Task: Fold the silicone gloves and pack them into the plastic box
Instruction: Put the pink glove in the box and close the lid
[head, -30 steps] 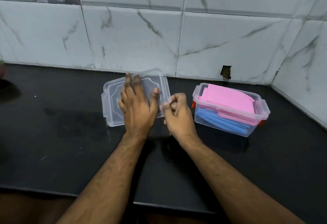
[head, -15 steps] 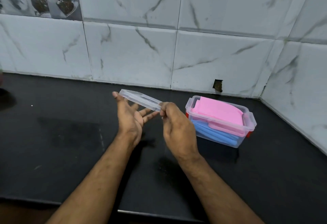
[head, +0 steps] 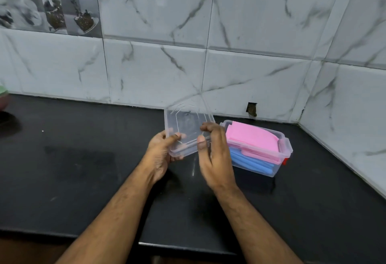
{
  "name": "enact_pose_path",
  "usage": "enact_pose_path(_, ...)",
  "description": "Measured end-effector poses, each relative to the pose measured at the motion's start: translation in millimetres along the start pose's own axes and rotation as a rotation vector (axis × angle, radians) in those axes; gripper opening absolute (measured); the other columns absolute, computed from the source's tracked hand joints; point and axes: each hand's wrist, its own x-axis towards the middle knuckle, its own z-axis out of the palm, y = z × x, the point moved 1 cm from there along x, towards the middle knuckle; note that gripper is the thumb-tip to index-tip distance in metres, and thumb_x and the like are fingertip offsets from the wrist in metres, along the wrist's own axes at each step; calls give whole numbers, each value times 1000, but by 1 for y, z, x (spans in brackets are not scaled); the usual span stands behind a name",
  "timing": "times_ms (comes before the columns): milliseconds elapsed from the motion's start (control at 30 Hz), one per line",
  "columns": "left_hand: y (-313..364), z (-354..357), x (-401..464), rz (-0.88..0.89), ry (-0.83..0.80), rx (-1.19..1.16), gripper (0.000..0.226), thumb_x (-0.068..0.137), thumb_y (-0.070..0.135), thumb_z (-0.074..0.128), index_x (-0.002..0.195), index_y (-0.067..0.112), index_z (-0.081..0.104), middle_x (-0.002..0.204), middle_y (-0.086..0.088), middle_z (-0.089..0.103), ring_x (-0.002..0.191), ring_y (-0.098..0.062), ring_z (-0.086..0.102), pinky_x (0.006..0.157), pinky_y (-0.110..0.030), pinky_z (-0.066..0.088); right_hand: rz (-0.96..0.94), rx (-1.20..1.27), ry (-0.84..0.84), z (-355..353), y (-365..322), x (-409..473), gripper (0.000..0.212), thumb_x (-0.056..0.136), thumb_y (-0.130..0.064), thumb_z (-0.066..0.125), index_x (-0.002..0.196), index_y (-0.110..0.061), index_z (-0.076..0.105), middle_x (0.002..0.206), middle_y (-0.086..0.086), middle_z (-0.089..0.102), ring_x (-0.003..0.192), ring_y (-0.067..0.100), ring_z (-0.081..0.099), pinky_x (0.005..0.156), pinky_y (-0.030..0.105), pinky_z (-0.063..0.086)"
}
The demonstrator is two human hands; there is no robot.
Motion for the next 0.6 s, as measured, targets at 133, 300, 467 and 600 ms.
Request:
enact_pose_path(133,-9,5,-8,-44,-206,57,49,91,20,74,131,1,53,94,-12,73,67,-21,70,50,-29,58,27,-20,169,-5,2,5,50,98,-2,63,144,-4,44,149,16,38,143,16,38,112,13,35)
enact_pose_path(300,-17,11,-8,-3,-217,84,48,93,48,63,127,14,57,102,-13,74,76,-22,66,48,-29,53,177,68,254,-37,16,17,39,101,0,54,138,-11,52,139,-1,57,126,-10,50,104,13,43)
enact_pose_path(467,-19,13,6,105,-68,76,47,95,34,69,132,19,43,92,-8,74,66,-17,68,41,-25,41,218,104,312,-78,32,26,28,101,3,50,119,-15,64,117,-3,68,99,-11,66,85,8,50)
enact_pose_path(600,-31,23,14,202,-67,224,35,102,35,64,134,23,57,91,-4,74,79,-14,69,42,-24,41,322,112,340,-110,57,28,28,97,-3,54,105,-24,70,106,-5,74,104,23,71,97,43,55)
